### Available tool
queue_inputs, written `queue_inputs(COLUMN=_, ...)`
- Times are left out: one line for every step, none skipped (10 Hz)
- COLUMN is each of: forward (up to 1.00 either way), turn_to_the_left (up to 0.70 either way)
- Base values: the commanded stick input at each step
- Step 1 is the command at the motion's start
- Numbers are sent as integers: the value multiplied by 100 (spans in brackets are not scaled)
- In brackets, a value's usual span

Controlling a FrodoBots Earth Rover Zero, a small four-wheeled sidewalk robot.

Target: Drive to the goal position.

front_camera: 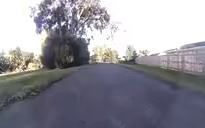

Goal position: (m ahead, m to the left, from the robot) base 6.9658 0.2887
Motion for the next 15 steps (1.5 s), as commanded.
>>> queue_inputs(forward=100, turn_to_the_left=0)
queue_inputs(forward=100, turn_to_the_left=0)
queue_inputs(forward=100, turn_to_the_left=0)
queue_inputs(forward=100, turn_to_the_left=0)
queue_inputs(forward=100, turn_to_the_left=0)
queue_inputs(forward=100, turn_to_the_left=0)
queue_inputs(forward=100, turn_to_the_left=0)
queue_inputs(forward=100, turn_to_the_left=0)
queue_inputs(forward=100, turn_to_the_left=-13)
queue_inputs(forward=100, turn_to_the_left=-26)
queue_inputs(forward=100, turn_to_the_left=-40)
queue_inputs(forward=100, turn_to_the_left=-37)
queue_inputs(forward=100, turn_to_the_left=-34)
queue_inputs(forward=100, turn_to_the_left=0)
queue_inputs(forward=100, turn_to_the_left=0)
